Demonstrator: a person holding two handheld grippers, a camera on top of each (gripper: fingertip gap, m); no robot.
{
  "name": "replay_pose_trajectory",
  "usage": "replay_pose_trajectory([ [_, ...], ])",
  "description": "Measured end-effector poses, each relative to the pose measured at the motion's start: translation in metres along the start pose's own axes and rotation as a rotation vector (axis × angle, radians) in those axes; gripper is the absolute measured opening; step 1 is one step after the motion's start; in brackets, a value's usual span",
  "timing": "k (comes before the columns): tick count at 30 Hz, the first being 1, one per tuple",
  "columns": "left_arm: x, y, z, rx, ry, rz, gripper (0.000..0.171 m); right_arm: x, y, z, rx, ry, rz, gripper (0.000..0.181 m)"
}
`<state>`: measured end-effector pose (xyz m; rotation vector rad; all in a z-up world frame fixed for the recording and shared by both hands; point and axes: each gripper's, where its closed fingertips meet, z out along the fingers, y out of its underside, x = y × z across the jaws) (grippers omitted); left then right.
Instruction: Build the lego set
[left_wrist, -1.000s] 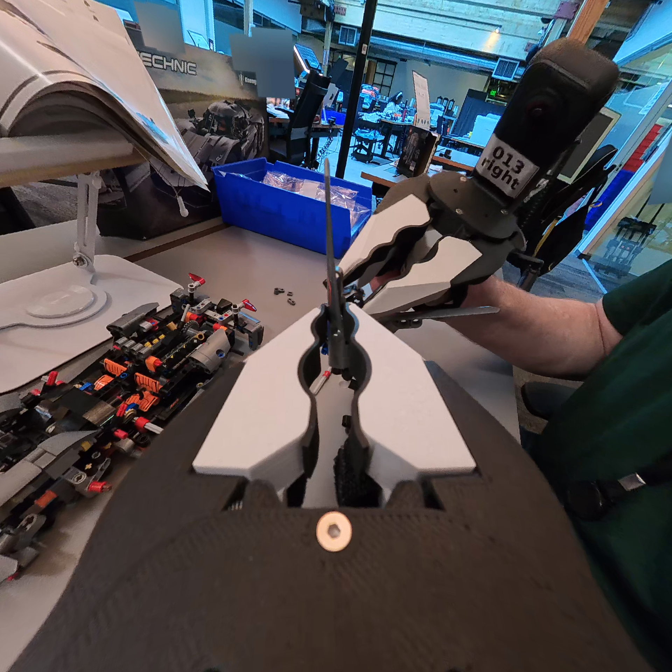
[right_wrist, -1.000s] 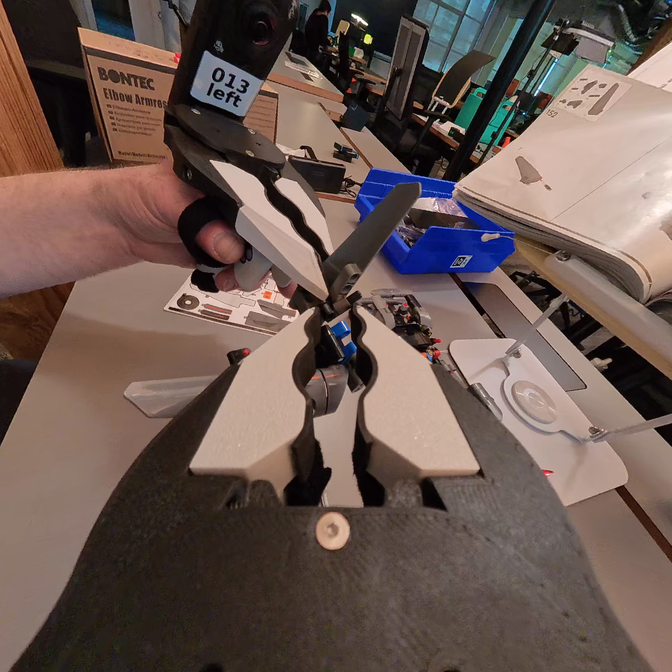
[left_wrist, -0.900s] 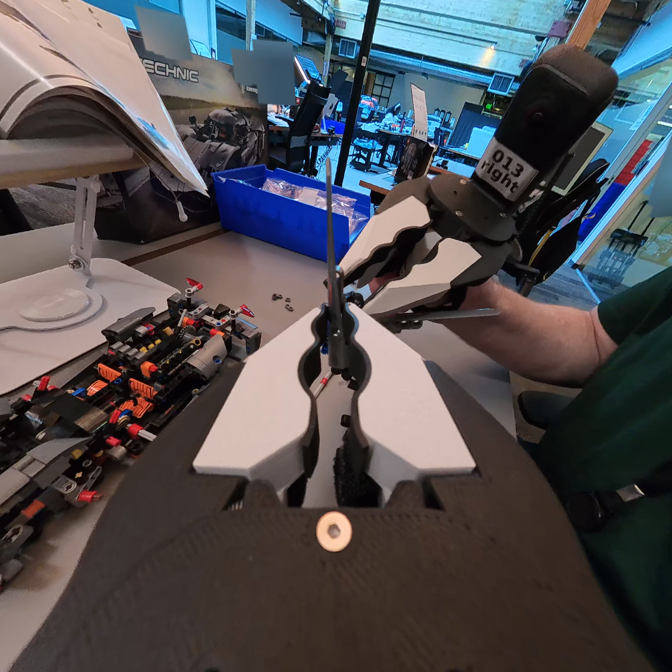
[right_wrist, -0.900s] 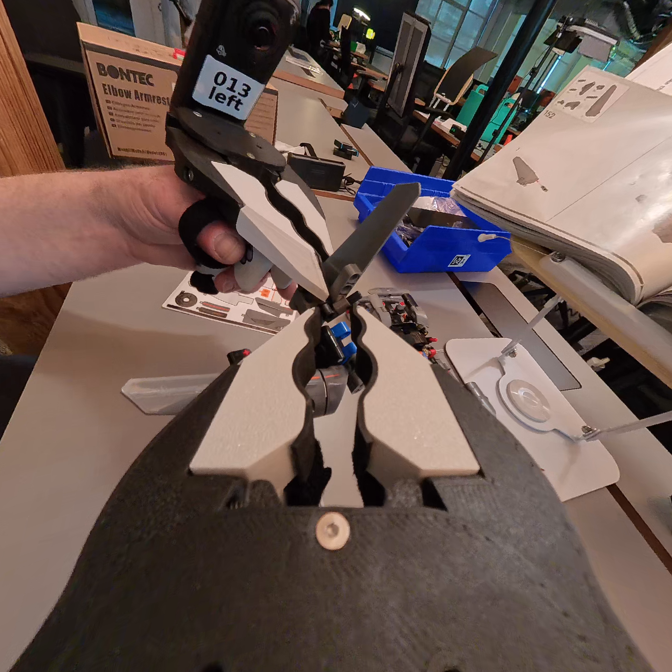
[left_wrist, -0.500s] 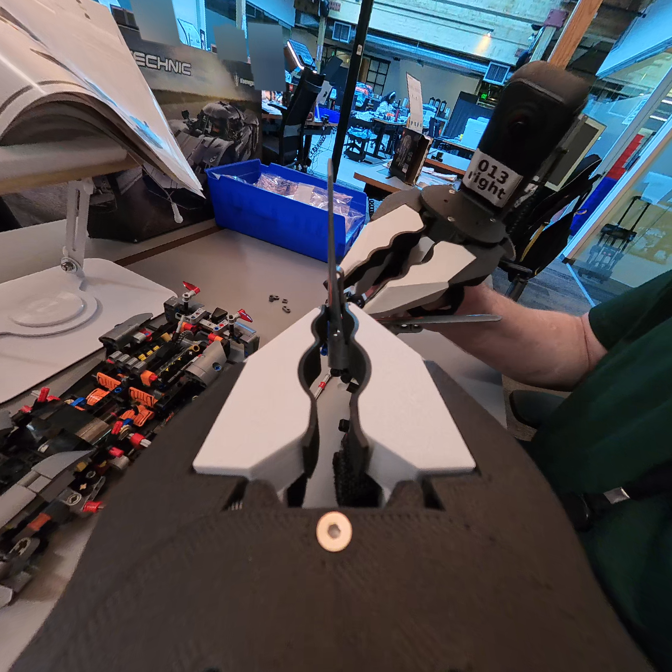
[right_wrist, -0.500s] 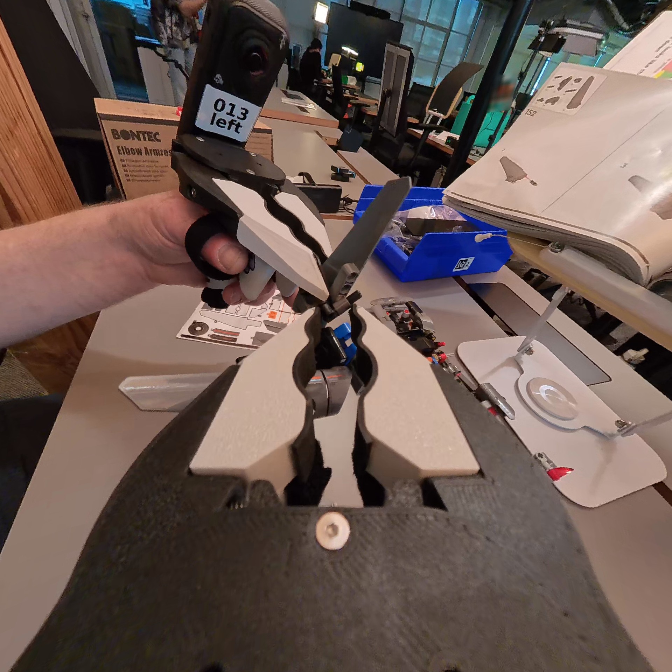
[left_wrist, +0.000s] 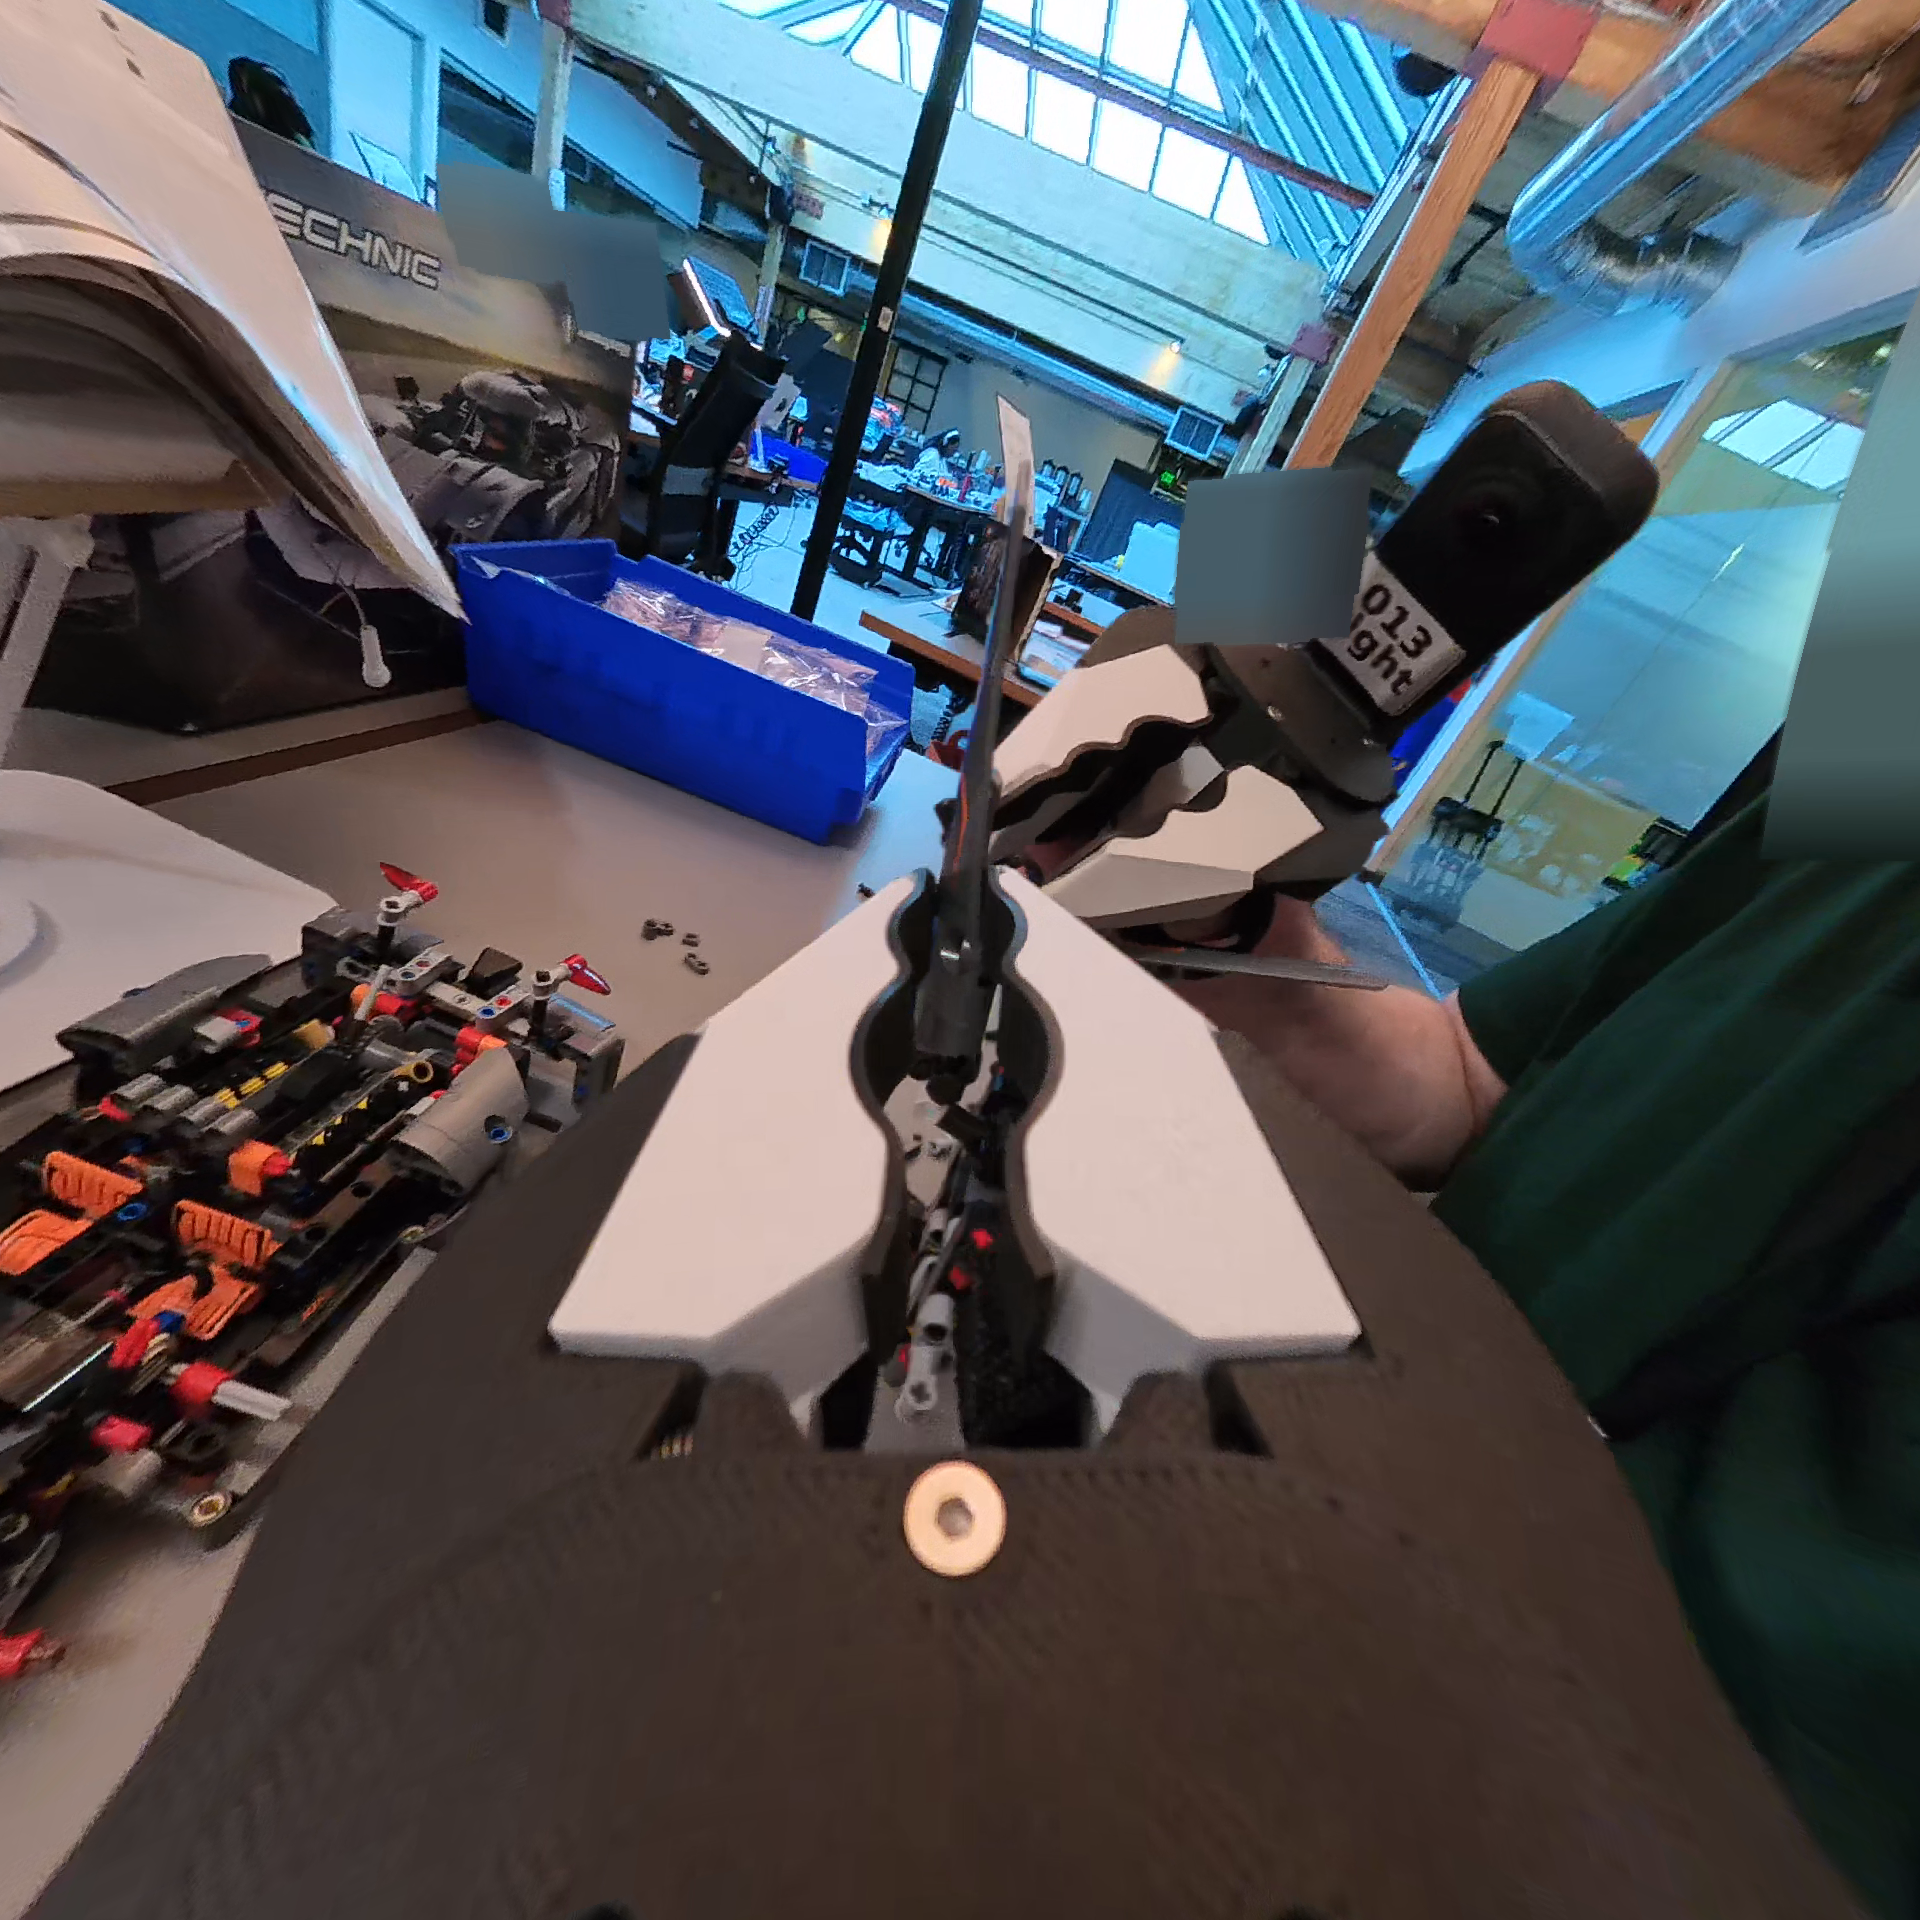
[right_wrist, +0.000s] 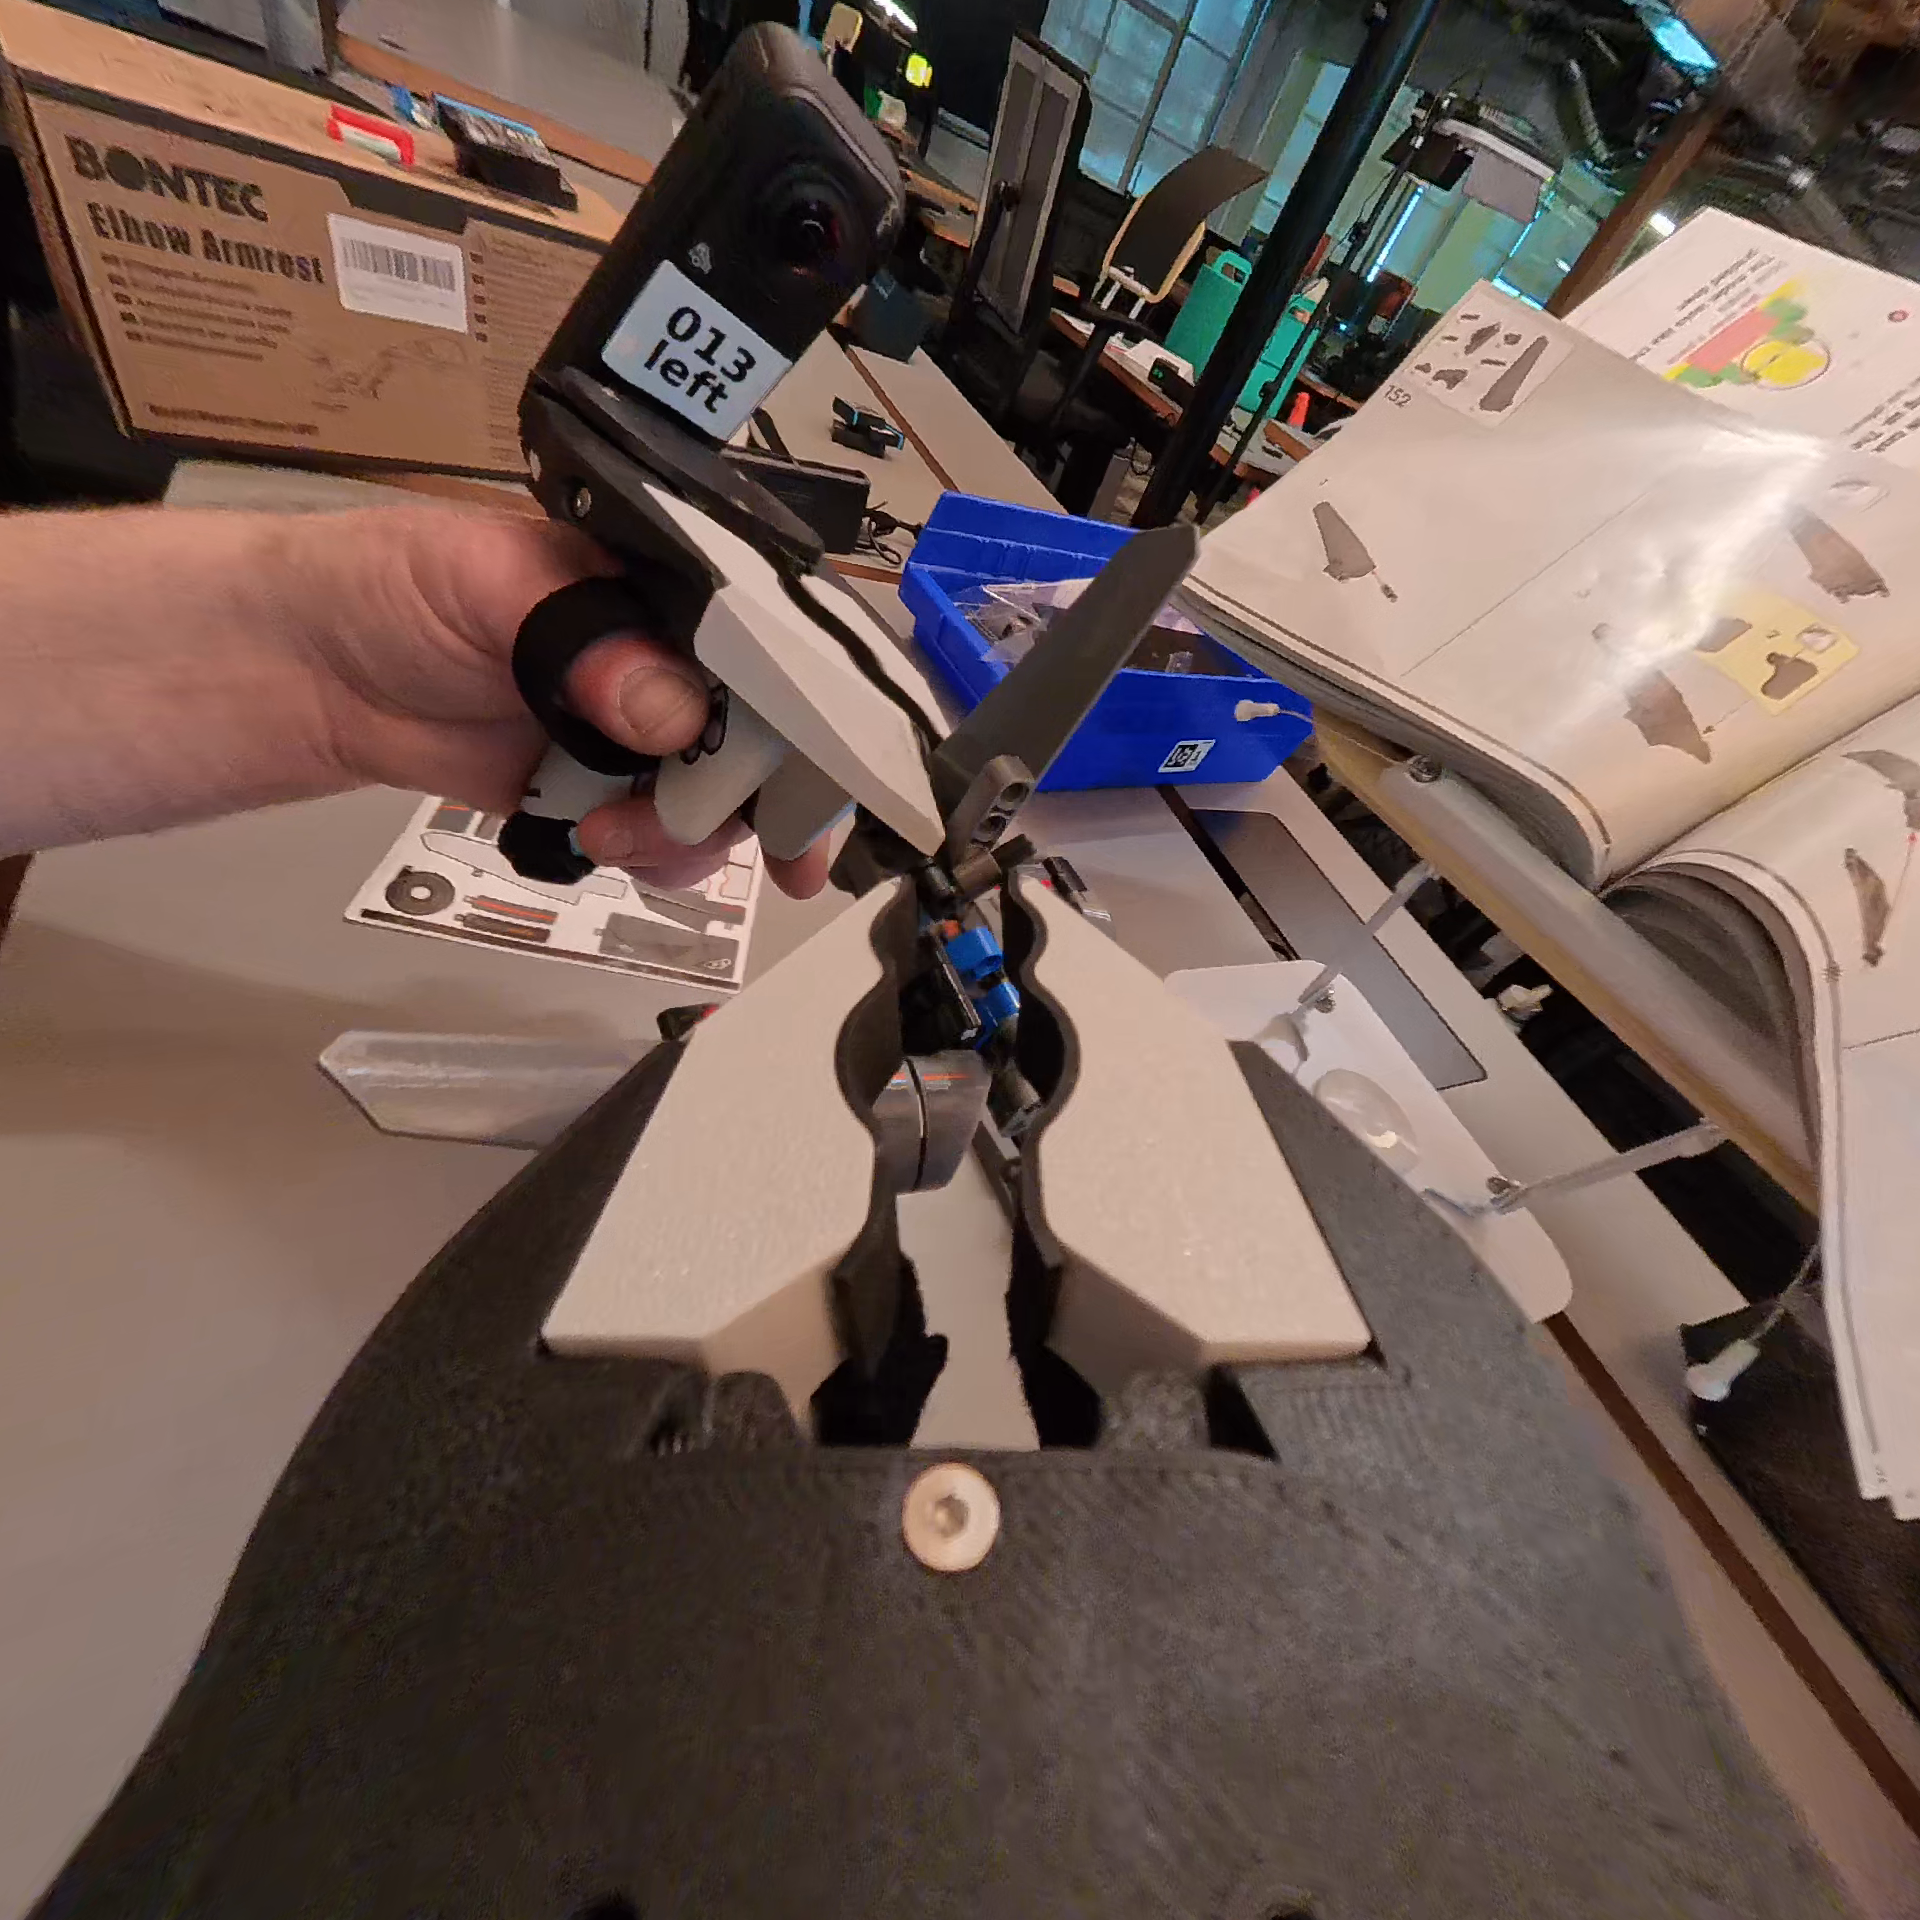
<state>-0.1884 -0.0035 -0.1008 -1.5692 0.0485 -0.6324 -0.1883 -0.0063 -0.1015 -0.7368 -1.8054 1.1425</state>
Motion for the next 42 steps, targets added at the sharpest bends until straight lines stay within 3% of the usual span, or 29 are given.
replay_pose_trajectory([
  [7, -0.001, -0.001, 0.004, -0.001, 0.043, -0.033, 0.006, 0.003, 0.001, -0.003, -0.015, 0.028, -0.022, 0.013],
  [21, -0.009, -0.001, 0.035, -0.083, 0.055, -0.038, 0.006, 0.026, 0.015, -0.021, 0.039, 0.01, 0.138, 0.013],
  [30, -0.012, 0.004, 0.039, -0.01, -0.07, -0.034, 0.006, 0.026, 0.022, -0.021, -0.011, -0.271, 0.145, 0.013],
  [42, -0.008, 0.038, 0.003, 0.055, -0.205, -0.091, 0.015, -0.019, 0.038, 0.007, -0.047, -0.805, 0.216, 0.012],
])
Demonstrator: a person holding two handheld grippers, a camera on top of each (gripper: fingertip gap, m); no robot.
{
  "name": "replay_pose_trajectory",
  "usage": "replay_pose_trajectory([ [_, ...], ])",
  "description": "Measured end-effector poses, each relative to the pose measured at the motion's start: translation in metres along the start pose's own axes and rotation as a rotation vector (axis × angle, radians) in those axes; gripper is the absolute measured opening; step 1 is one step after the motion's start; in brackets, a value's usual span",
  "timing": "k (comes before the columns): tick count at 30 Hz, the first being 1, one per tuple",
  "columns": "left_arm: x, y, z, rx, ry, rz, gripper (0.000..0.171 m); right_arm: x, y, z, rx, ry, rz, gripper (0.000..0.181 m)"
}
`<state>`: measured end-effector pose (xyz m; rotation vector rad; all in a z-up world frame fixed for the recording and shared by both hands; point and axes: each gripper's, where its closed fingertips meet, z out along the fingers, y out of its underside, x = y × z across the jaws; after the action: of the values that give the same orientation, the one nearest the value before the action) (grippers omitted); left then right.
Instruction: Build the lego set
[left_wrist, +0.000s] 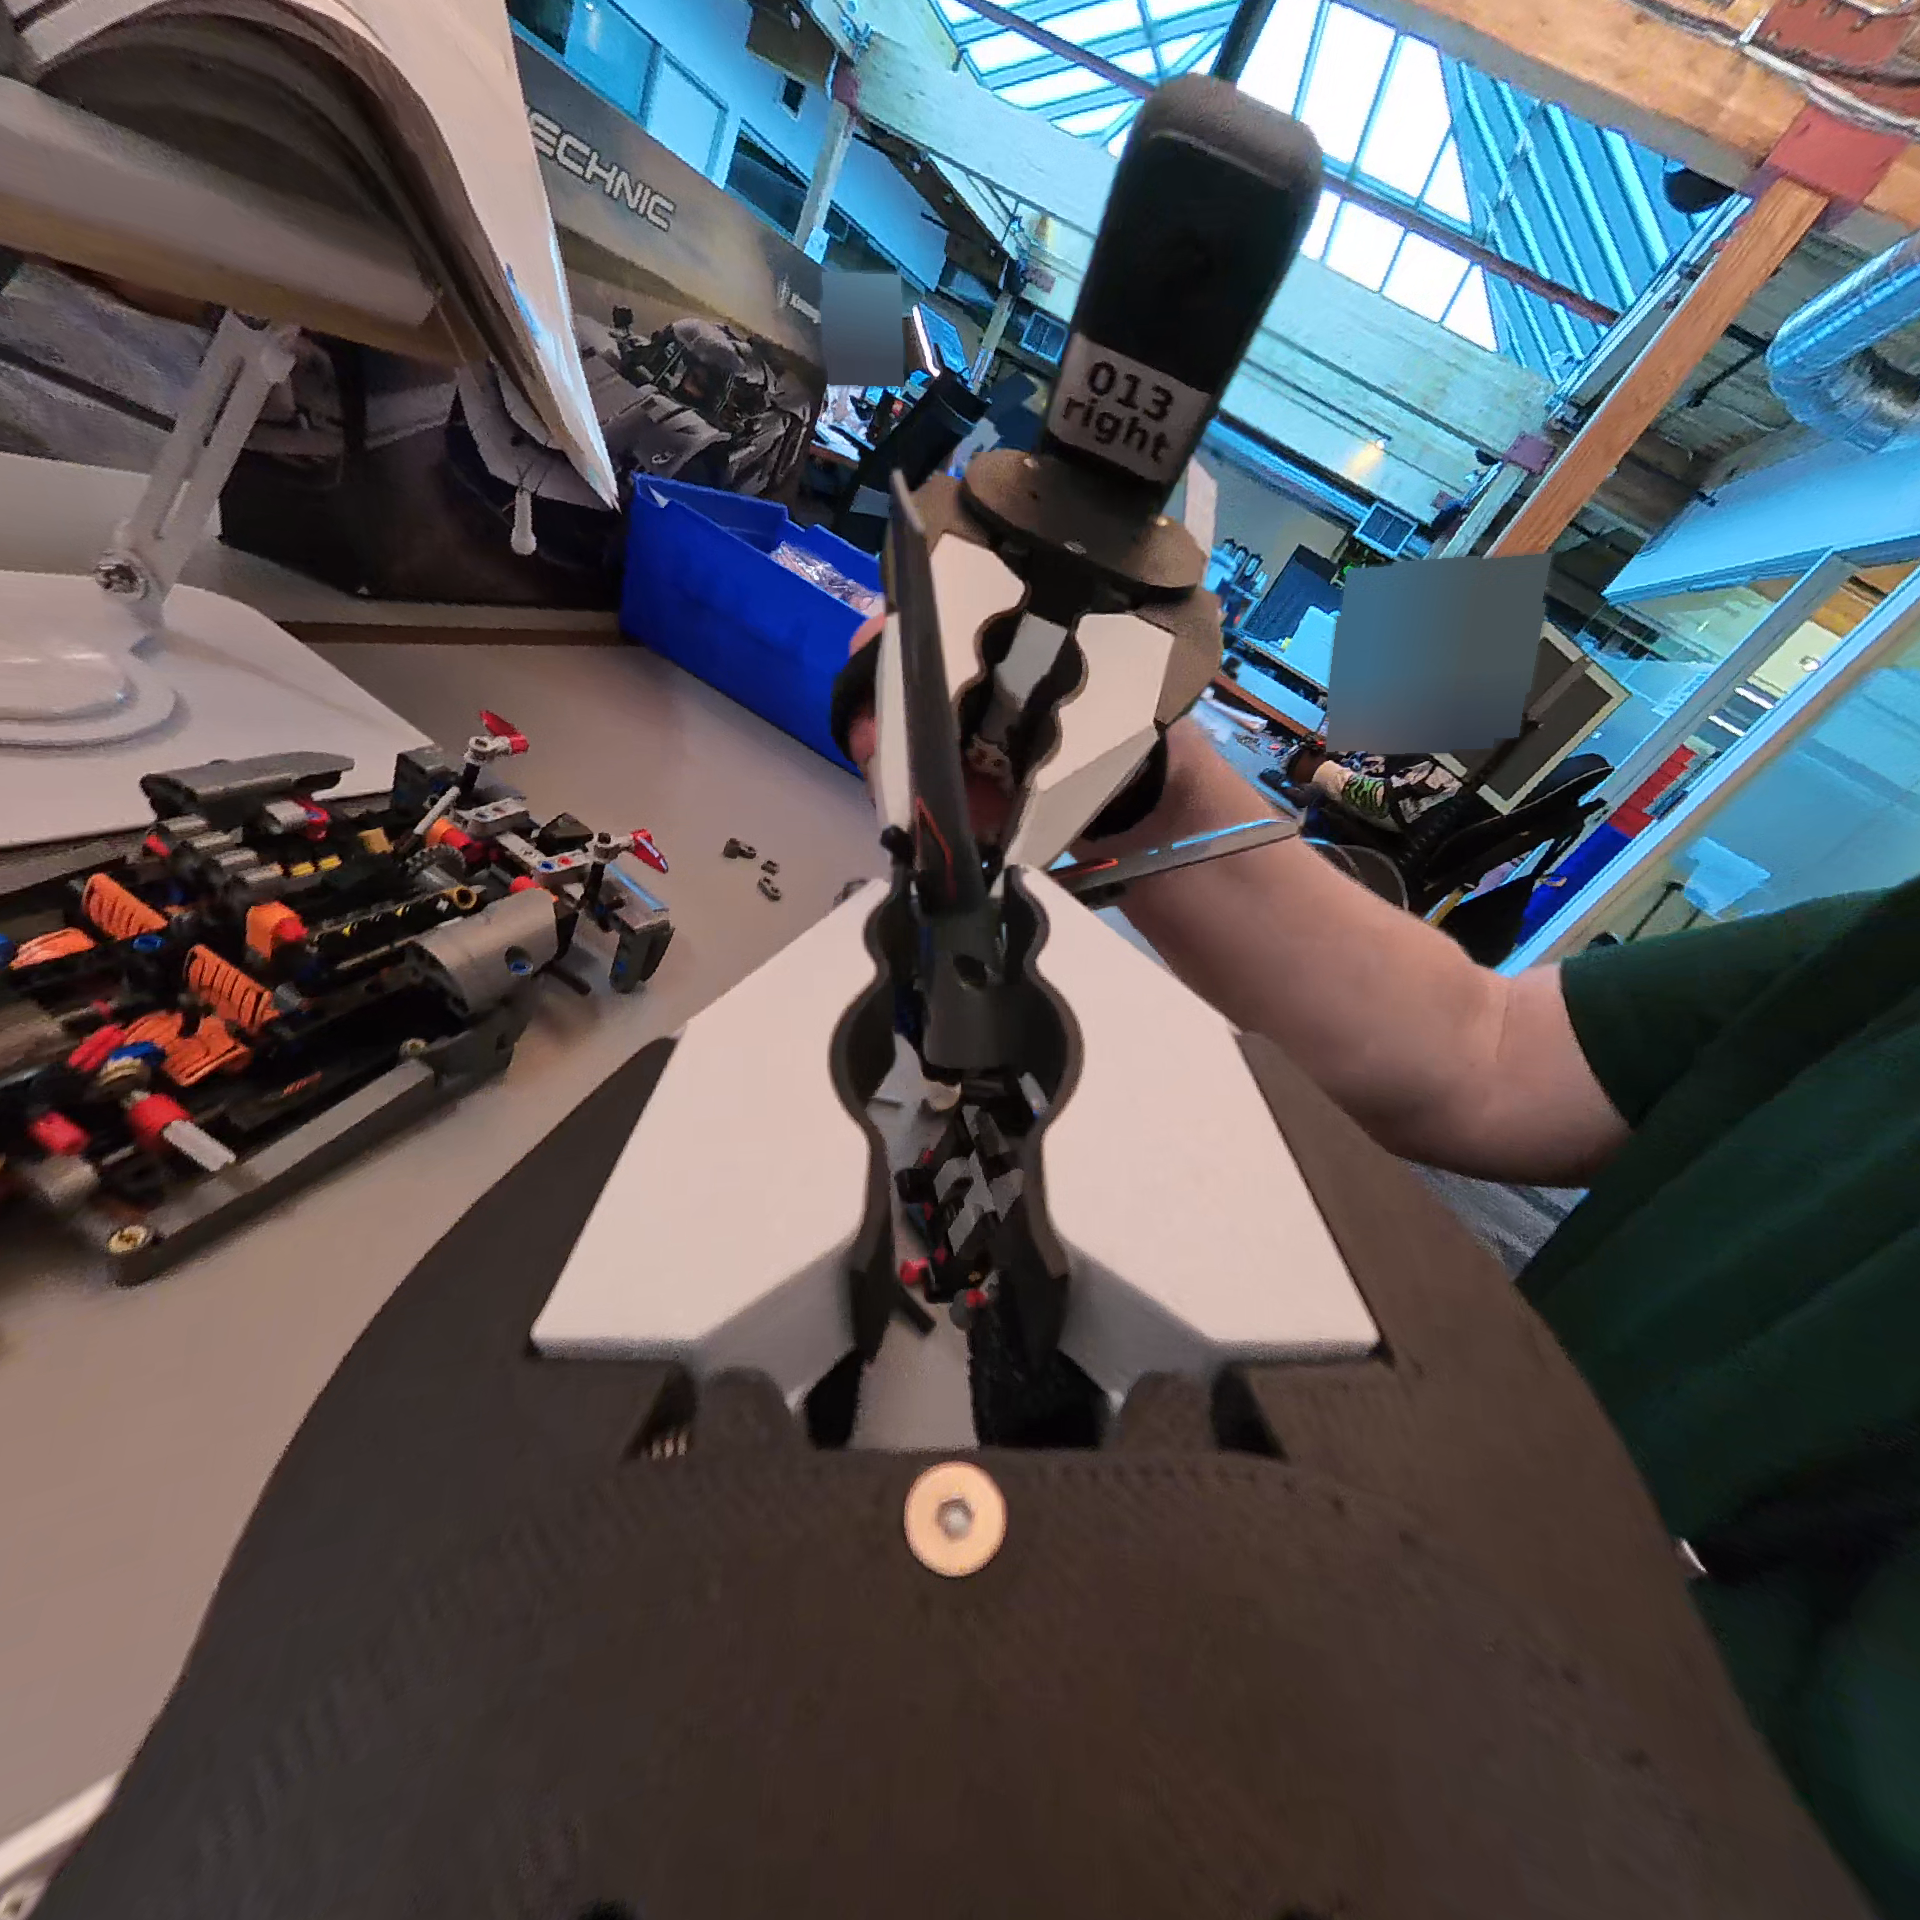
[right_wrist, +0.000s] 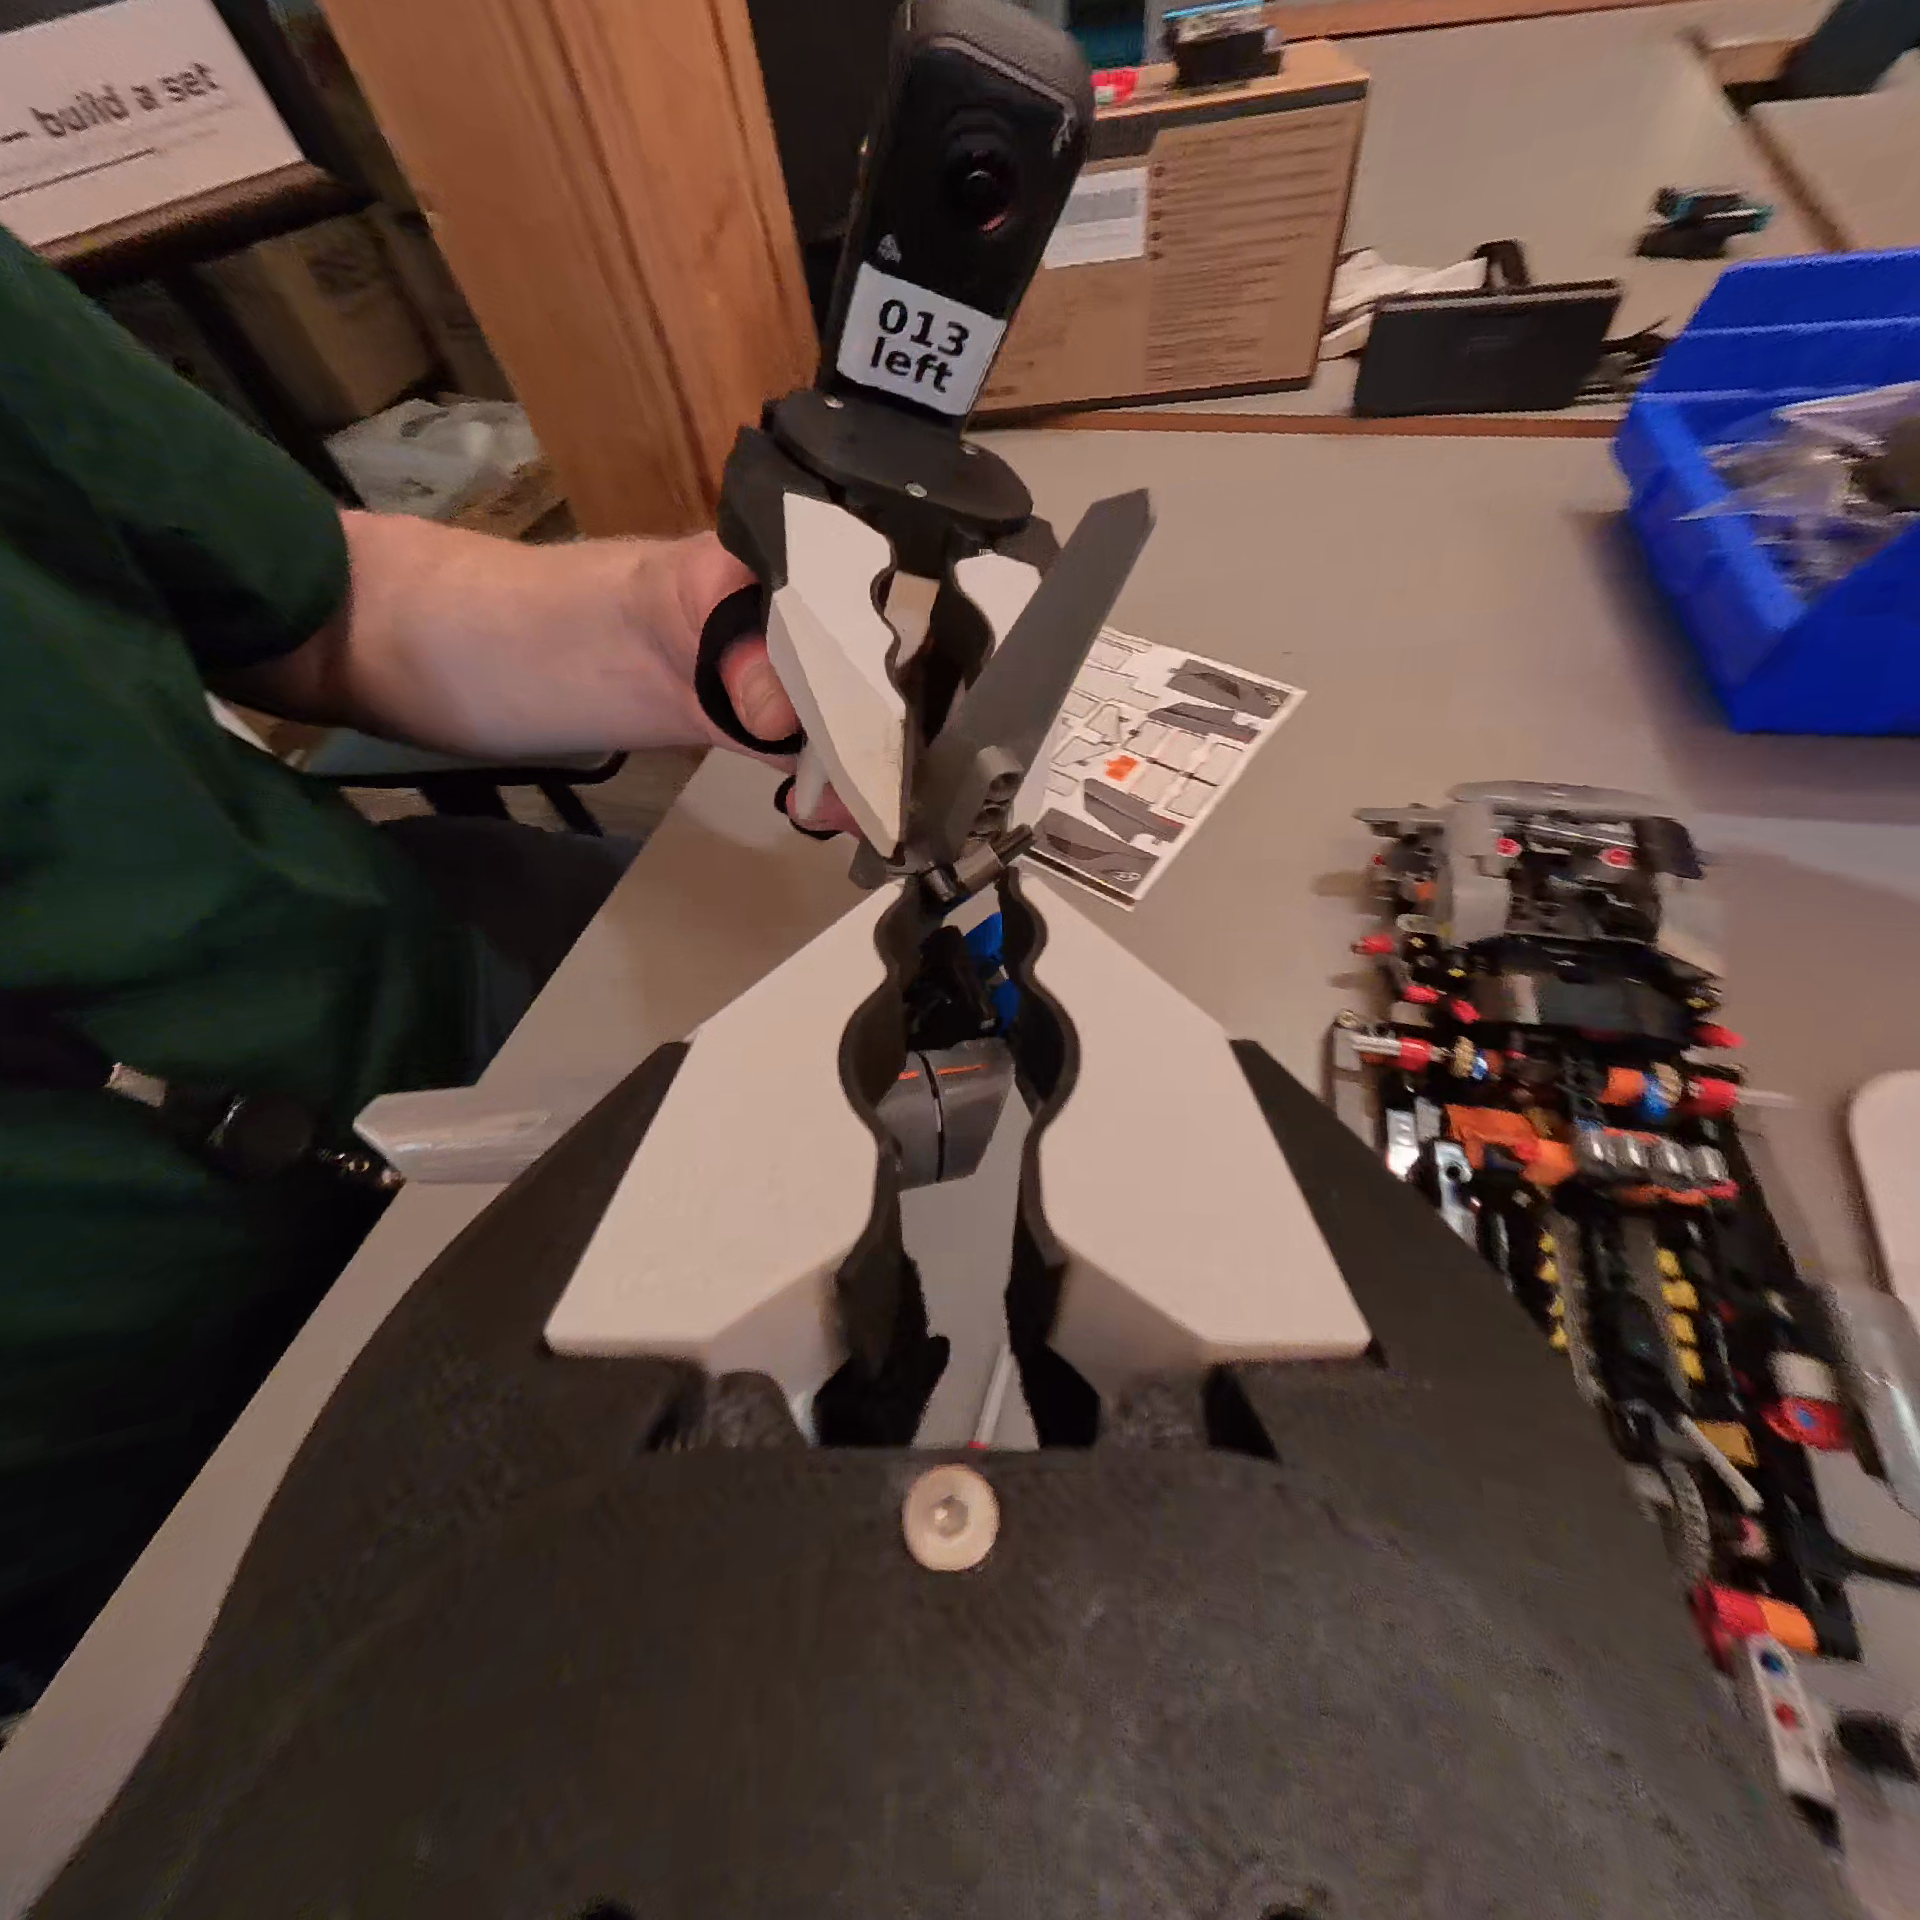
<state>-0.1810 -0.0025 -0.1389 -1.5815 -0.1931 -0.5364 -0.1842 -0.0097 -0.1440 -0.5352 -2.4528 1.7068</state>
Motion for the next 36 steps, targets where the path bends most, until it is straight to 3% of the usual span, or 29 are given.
replay_pose_trajectory([
  [5, -0.003, -0.003, -0.026, 0.006, -0.029, -0.002, 0.024, 0.0, 0.003, 0.017, -0.02, -0.098, -0.001, 0.004],
  [10, -0.01, -0.002, -0.04, -0.073, -0.065, 0.031, 0.026, 0.001, 0.006, 0.037, -0.052, -0.166, 0.008, 0.001],
  [16, -0.021, -0.002, -0.055, -0.193, -0.182, 0.139, 0.013, 0.003, 0.001, 0.053, -0.093, -0.187, 0.002, 0.001],
  [18, -0.024, -0.002, -0.059, -0.194, -0.205, 0.131, 0.006, 0.004, 0.001, 0.058, -0.112, -0.168, -0.002, 0.002],
  [27, -0.034, 0.015, -0.062, -0.115, -0.252, 0.014, 0.005, 0.006, -0.002, 0.066, -0.18, -0.029, 0.005, 0.0],
  [36, -0.048, 0.021, -0.068, -0.038, -0.307, -0.083, 0.005, 0.008, 0.002, 0.053, -0.178, 0.096, 0.036, 0.007],
])
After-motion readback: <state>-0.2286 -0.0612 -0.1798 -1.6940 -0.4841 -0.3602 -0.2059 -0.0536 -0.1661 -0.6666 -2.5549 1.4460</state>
